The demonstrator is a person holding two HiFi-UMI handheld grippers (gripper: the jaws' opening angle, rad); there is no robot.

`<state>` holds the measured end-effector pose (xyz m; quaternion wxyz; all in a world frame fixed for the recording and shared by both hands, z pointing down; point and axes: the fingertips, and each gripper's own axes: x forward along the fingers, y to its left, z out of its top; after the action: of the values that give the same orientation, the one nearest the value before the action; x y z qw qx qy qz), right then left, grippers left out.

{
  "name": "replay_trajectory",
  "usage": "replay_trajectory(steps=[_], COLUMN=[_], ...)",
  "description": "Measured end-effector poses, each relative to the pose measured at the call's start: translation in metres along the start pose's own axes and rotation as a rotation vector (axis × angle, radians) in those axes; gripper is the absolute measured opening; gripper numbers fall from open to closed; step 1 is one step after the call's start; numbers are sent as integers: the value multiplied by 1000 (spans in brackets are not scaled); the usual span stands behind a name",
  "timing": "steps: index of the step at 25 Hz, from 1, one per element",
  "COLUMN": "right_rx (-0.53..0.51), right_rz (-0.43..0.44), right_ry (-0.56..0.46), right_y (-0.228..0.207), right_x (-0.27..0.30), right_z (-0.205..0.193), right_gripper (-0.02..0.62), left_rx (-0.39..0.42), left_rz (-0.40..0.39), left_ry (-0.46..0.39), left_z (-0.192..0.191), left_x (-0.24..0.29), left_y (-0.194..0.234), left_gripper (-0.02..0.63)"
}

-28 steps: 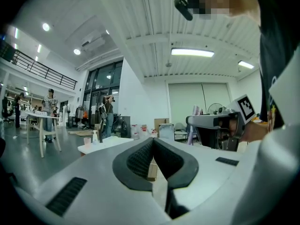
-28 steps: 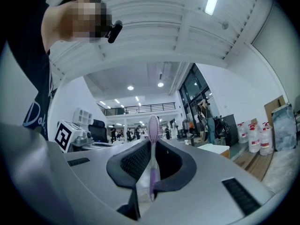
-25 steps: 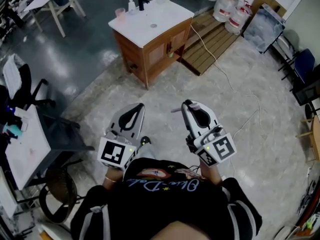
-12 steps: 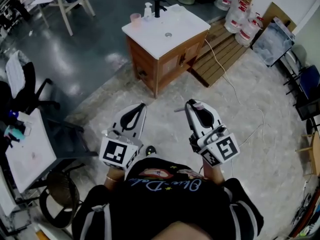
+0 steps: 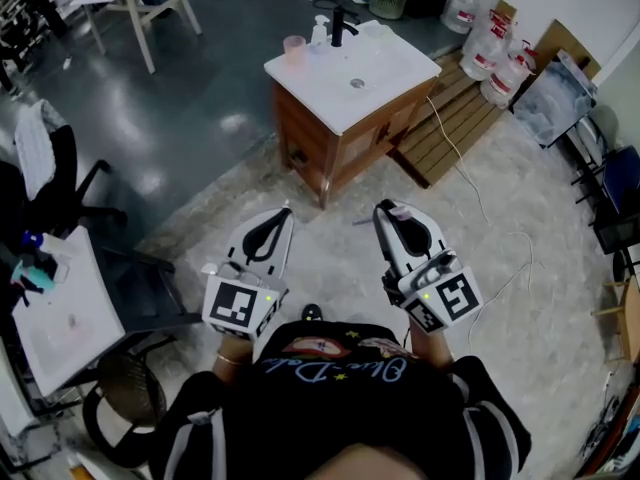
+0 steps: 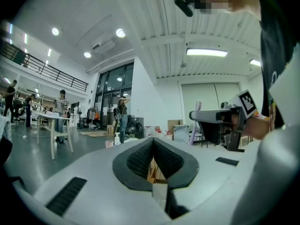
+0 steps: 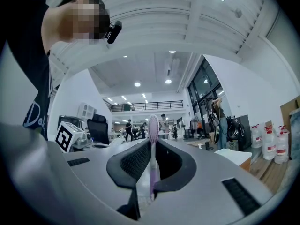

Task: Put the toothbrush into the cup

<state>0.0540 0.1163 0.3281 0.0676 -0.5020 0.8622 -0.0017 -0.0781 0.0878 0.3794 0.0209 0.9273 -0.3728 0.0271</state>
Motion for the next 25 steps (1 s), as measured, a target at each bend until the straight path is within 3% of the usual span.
replay_trajectory(steps=[9, 16, 25], right_rx=[9, 64, 72], right_rz=[17, 106, 185], right_ry=[13, -29, -3], right_y=[-7, -24, -74], right_x=[32, 83, 154], right_z=[-8, -4, -22], right_gripper=[23, 23, 23], left_rx=[-23, -19, -27], left_rz=[33, 137, 249], left_ry=[4, 6, 25], left_z=[-8, -8, -8], left_x=[3, 13, 57], left_y=[28, 64, 115], left_gripper=[-2, -2, -2])
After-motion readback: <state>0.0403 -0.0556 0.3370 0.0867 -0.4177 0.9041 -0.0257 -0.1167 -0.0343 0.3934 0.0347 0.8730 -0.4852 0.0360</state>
